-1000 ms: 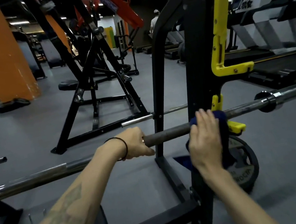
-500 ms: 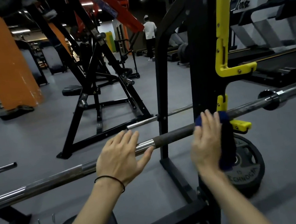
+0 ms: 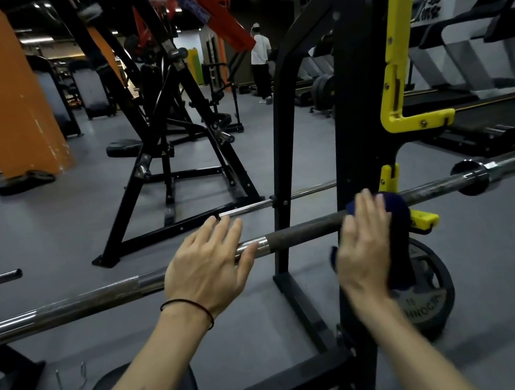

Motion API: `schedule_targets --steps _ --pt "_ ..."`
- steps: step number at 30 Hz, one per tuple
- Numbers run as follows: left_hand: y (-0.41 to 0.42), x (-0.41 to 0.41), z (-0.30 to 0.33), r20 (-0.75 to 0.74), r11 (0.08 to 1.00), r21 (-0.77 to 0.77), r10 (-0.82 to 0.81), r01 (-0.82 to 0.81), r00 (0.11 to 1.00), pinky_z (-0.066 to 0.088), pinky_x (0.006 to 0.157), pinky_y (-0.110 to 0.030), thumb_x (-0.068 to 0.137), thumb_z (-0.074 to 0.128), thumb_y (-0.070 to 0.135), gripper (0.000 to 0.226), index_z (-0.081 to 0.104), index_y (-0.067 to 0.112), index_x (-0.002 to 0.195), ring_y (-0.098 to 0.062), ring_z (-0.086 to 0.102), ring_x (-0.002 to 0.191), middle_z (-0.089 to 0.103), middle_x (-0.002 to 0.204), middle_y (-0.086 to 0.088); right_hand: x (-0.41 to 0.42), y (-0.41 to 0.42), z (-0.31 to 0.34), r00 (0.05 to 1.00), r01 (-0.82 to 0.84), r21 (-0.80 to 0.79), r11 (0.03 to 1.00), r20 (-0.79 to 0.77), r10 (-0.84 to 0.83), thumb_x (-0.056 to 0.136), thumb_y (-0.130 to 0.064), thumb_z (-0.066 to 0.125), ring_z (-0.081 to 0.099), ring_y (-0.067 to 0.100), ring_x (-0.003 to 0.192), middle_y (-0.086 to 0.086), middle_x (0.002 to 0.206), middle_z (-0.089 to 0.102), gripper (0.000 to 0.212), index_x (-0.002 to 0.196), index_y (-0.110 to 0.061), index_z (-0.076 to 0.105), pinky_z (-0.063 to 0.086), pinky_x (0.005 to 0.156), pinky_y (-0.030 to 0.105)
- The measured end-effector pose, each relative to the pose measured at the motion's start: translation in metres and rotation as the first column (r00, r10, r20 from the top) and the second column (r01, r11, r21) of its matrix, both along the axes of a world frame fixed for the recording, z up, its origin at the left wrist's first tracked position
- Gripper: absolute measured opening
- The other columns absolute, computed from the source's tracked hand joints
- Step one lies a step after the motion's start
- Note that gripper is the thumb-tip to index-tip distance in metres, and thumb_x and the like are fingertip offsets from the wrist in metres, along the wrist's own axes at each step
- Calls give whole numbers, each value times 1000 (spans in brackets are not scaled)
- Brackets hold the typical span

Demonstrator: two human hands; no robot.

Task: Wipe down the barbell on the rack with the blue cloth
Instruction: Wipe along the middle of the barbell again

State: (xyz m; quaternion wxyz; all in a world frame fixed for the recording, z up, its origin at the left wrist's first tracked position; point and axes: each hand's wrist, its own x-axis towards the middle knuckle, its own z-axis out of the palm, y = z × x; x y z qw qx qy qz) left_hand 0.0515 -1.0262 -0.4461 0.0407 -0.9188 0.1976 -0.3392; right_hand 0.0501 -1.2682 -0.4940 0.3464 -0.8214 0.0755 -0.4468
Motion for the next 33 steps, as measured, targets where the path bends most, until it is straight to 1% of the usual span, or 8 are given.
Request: schedule_targets --steps 4,9,13,16,20,24,28,33 --pt "-2 -1 2 -29 1000 5 -5 6 1000 56 83 -43 104 28 46 57 62 9 130 -27 61 119 68 121 -9 -16 93 2 967 -246 -202 948 9 253 108 -37 26 26 17 155 9 161 40 59 153 -4 43 8 129 41" --pt "4 -3 2 -17 999 21 -35 36 999 56 84 -41 106 26 40 53 60 9 133 -27 61 118 68 121 -7 -6 10 7 942 -301 -667 682 -94 324 106 -27 33 31 20 153 11 162 39 53 155 -6 40 17 128 40" --pt "0 -1 1 -39 1000 18 -7 8 999 56 80 -43 106 26 39 52 61 9 131 -27 61 117 69 118 -7 -1 -48 2 995 -98 -373 923 -38 90 108 -30 25 25 18 155 11 162 38 55 155 -4 39 11 129 41" --pt "-1 2 0 -48 1000 15 3 -2 999 56 79 -44 107 24 38 54 64 9 127 -29 62 115 70 114 -8 -1 29 2 999 -30 -92 995 29 32 106 -34 25 22 18 156 10 164 34 58 156 -5 37 8 129 44" --pt "-1 0 2 -81 1000 24 10 -8 997 55 84 -42 107 19 36 55 63 11 129 -27 61 118 70 117 -6 -18 120 1 944 -314 -315 896 2 331 104 -30 29 27 19 154 12 162 39 58 153 -3 42 14 128 44" --pt "4 -5 3 -40 1000 -25 -10 9 999 55 87 -41 105 26 32 50 65 9 128 -26 61 118 70 120 -7 -8 36 7 931 -322 -654 685 -85 356 101 -20 33 37 25 150 16 159 42 56 152 -1 43 21 127 42" --pt "0 -3 2 -19 999 -41 -2 1 1000 56 82 -41 104 28 31 49 67 8 124 -26 62 115 71 113 -7 4 -56 8 989 -146 -488 861 -49 140 104 -22 29 41 28 147 15 158 43 54 152 -1 43 20 127 42" --pt "-1 1 0 -32 999 -39 1 -3 999 56 76 -43 103 29 31 48 69 9 118 -27 64 111 73 104 -5 5 39 2 997 -46 -163 986 57 56 103 -27 27 25 21 155 12 164 34 59 156 -3 34 8 129 43"
